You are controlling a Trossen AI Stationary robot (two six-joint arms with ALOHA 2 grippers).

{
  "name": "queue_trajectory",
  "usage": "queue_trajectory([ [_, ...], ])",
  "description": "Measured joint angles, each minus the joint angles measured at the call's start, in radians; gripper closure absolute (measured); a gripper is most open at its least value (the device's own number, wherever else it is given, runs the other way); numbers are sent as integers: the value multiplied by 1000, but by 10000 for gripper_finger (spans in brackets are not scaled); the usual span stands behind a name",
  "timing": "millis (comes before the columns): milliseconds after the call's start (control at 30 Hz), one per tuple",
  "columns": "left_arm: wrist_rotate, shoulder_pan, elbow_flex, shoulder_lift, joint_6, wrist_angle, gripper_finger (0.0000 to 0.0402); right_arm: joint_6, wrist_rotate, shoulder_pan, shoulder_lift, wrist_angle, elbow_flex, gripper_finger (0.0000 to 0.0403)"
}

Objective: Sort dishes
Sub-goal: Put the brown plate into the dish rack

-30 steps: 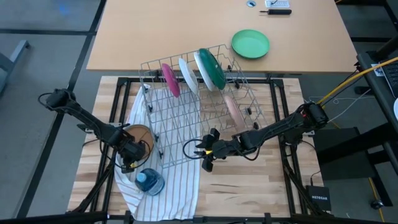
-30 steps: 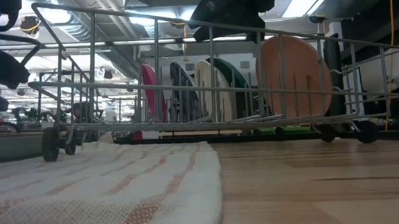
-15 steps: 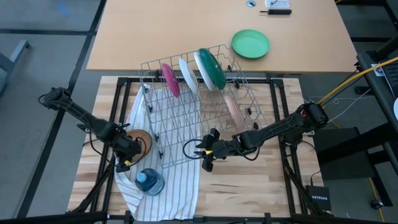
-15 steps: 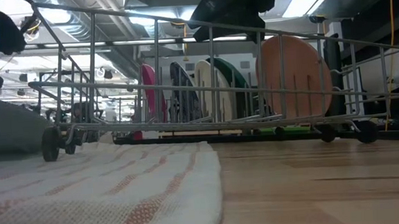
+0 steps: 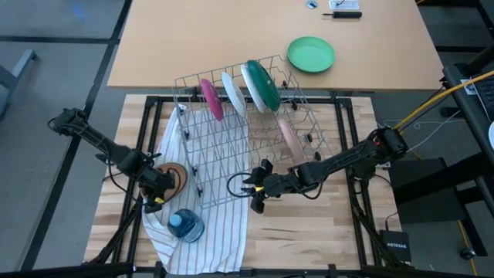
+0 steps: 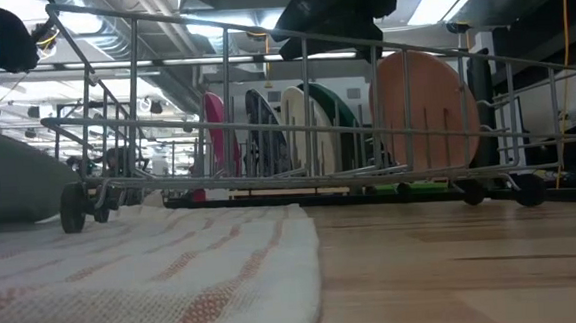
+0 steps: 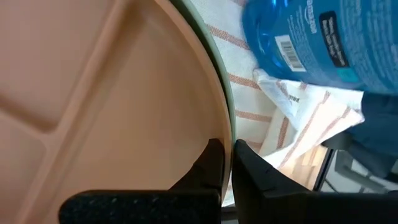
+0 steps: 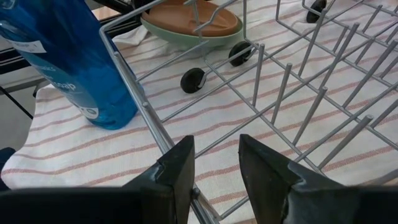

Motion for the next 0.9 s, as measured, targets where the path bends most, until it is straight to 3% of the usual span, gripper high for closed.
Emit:
queue_trajectory([
  [267, -11, 0, -44, 19, -44, 48, 394, 0, 0, 0, 0, -1, 0, 274],
  [500, -19, 0, -146, 50, -90, 244, 392, 0, 0, 0, 0, -1, 0, 274],
  [900, 26, 0, -143, 50, -113, 242, 397, 0, 0, 0, 0, -1, 0, 274],
])
